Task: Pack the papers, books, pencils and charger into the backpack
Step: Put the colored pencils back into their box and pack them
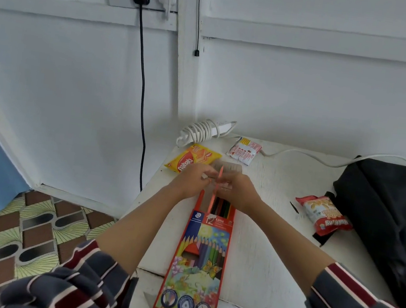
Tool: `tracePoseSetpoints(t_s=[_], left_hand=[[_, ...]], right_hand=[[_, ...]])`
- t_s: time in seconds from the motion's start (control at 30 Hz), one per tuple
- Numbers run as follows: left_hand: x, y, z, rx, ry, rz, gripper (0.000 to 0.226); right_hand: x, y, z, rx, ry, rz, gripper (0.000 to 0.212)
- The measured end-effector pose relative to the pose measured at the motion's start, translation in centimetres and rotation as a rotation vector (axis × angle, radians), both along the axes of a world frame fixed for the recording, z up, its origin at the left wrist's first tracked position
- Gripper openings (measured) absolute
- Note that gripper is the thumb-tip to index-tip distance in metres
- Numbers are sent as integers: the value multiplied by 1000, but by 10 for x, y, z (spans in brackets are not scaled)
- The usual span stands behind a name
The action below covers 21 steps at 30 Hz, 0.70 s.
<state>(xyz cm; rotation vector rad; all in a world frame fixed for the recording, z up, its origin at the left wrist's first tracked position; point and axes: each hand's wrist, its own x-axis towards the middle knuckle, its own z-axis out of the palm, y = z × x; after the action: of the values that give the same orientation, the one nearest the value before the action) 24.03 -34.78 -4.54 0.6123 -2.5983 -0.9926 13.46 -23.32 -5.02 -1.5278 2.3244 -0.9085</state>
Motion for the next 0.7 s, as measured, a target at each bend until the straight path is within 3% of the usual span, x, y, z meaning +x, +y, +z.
tracePoseSetpoints(t_s=[0.2, 0.3, 0.37, 0.5, 0.7], left_hand=[[1, 2, 2, -28, -12, -7, 31], [1, 1, 0, -15, -19, 3, 38], [0, 0, 0, -14, -29, 19, 37], [0, -2, 0, -29, -46, 23, 35], [3, 1, 1, -34, -62, 14, 33]], right_hand=[[7, 12, -5, 327, 303, 195, 74], [11, 17, -3, 352, 334, 222, 71], [12, 19, 0, 336, 245, 269, 70], [15, 27, 5, 330, 178, 252, 82], [16, 27, 7, 323, 179, 300, 62]])
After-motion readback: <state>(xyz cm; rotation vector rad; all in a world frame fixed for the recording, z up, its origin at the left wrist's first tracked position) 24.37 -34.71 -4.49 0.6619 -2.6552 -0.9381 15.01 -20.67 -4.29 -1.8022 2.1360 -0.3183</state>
